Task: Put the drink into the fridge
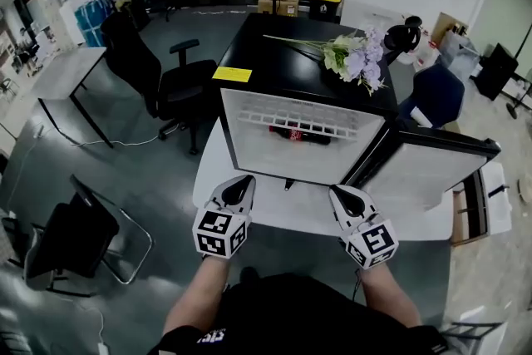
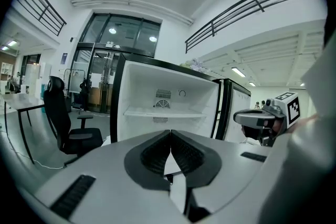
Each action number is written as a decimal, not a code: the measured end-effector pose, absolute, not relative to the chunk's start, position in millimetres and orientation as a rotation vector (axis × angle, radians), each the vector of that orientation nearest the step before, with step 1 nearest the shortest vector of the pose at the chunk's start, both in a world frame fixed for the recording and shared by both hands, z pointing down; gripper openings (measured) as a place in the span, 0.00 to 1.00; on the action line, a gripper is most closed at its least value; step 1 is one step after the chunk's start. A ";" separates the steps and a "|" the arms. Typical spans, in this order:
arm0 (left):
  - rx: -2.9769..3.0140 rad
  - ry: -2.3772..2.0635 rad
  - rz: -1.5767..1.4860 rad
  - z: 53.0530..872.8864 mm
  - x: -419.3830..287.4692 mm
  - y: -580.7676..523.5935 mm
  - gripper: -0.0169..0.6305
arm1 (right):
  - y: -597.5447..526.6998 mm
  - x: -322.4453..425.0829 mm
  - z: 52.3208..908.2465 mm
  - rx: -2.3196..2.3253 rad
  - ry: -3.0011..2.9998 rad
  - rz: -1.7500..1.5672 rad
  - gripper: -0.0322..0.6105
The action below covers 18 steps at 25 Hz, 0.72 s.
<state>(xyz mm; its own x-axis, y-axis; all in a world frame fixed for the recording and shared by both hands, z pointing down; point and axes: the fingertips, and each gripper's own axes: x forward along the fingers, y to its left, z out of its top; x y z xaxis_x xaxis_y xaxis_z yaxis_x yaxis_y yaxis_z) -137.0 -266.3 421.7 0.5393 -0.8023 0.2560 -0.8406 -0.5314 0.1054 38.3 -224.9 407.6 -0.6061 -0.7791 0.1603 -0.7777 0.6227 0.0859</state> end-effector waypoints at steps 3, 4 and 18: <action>2.565 -1.412 0.268 415.2 -132.3 -260.5 0.05 | -219.3 45.0 398.8 1.283 -2.714 0.004 0.07; 2.567 -1.414 0.268 413.7 -129.8 -259.1 0.05 | -218.1 49.0 396.5 1.293 -2.728 0.013 0.07; 2.630 -1.398 0.297 396.1 -116.1 -250.9 0.05 | -200.2 71.1 388.9 1.402 -2.669 -0.049 0.07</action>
